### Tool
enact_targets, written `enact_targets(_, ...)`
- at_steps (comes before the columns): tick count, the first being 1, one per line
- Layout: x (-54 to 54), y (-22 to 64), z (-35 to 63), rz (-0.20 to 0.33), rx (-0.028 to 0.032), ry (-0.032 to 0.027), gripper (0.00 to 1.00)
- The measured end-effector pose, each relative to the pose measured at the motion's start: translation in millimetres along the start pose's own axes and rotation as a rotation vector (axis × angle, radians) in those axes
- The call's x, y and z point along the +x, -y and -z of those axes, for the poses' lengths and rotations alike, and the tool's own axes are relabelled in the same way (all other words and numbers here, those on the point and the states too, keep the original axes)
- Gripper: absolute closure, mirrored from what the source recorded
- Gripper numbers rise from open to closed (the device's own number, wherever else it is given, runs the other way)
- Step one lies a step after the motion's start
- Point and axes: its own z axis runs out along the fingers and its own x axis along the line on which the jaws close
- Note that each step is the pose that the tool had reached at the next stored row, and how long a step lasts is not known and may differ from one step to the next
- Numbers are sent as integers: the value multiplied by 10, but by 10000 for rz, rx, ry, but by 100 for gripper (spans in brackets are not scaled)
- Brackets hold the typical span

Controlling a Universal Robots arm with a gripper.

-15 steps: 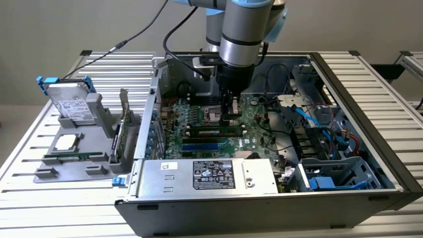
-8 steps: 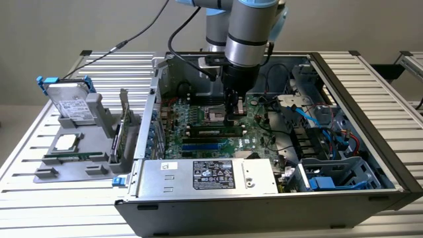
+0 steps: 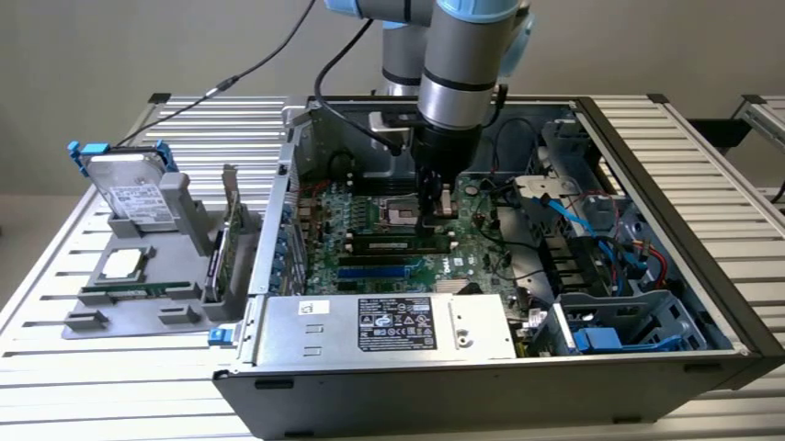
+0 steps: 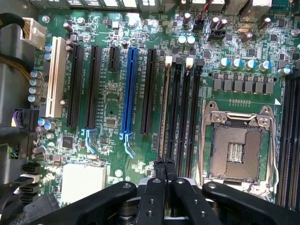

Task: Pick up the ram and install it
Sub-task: 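Press down the ram until it locks into place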

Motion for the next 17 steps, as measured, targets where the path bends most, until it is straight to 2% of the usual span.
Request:
enact_targets(8, -8, 9, -19, -1, 0, -9, 90)
enact_targets(9, -9, 9, -8, 0, 9, 7, 90)
enact_targets(11, -6, 0, 37, 0, 3, -4, 90)
enact_targets(15, -8, -55, 54, 0, 4, -2, 90)
enact_targets(17, -12, -124, 50, -1, 1, -7, 90)
